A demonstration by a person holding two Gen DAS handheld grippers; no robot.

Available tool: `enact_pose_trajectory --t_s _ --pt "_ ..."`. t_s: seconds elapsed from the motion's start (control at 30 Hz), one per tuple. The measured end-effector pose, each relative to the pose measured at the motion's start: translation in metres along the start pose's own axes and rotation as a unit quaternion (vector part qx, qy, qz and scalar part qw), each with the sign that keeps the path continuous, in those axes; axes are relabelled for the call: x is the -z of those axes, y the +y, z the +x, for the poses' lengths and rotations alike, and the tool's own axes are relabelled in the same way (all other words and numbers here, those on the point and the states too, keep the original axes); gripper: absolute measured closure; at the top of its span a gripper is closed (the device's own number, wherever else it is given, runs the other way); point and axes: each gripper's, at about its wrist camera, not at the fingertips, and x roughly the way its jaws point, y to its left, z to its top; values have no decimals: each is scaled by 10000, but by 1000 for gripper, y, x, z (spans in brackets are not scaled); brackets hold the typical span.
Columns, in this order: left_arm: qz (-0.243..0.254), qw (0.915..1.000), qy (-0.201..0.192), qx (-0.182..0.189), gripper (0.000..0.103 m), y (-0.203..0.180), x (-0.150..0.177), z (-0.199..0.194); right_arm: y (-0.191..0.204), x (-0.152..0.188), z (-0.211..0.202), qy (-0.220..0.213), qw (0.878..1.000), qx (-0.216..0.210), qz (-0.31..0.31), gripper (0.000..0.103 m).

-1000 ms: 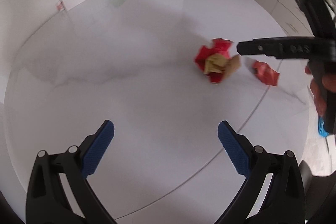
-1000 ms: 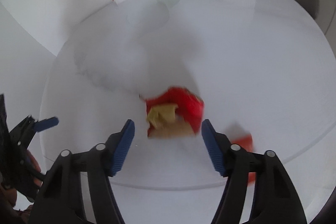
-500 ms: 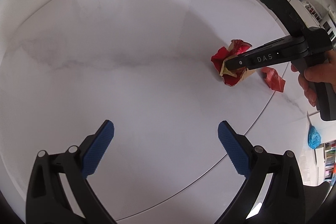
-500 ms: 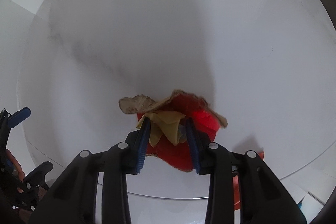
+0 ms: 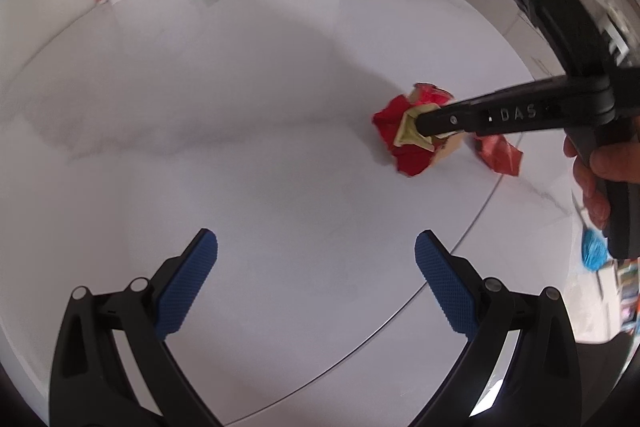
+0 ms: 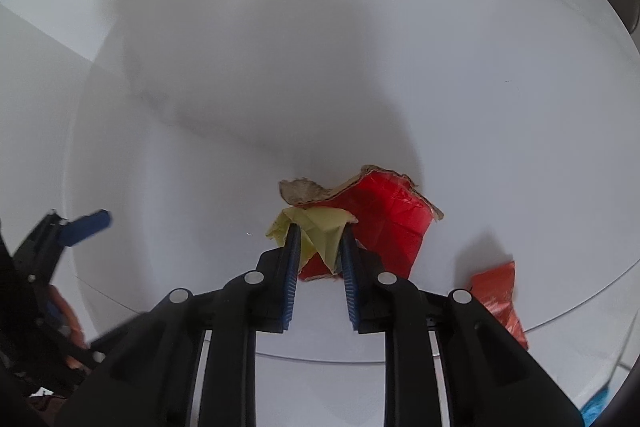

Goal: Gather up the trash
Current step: 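Lift the paper bag with the right tool while the left reaches toward it, then grasp the brown paper bag with the left tool while the right holds a yellow scrap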

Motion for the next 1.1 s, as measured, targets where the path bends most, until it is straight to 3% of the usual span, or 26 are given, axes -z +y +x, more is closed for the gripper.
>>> enact_pose_trajectory --t_s 0.23,0.43,0.7,0.83,0.87,1.0,1.1 --pt "224 9997 22 99 8 -15 -6 5 -21 29 -58 -839 9946 -416 447 82" --pt "959 9951 -114 190 8 -41 -23 17 -52 67 -105 -1334 9860 -314 947 82" --pt "1939 9793 131 571 8 -89 -67 66 -93 176 -136 -1309 9764 200 1704 82" --pt "2152 9752 330 403 9 -103 -79 90 -102 225 -135 -1271 9675 267 2170 82" --pt "2182 9746 360 364 11 -104 -80 94 -103 236 -133 -1266 9647 276 2293 82" --pt "2010 9776 476 409 43 -105 -86 102 -111 274 -130 -1302 9533 237 2716 82" --pt "1818 9812 433 471 46 -104 -86 102 -112 295 -130 -1328 9466 205 2931 82"
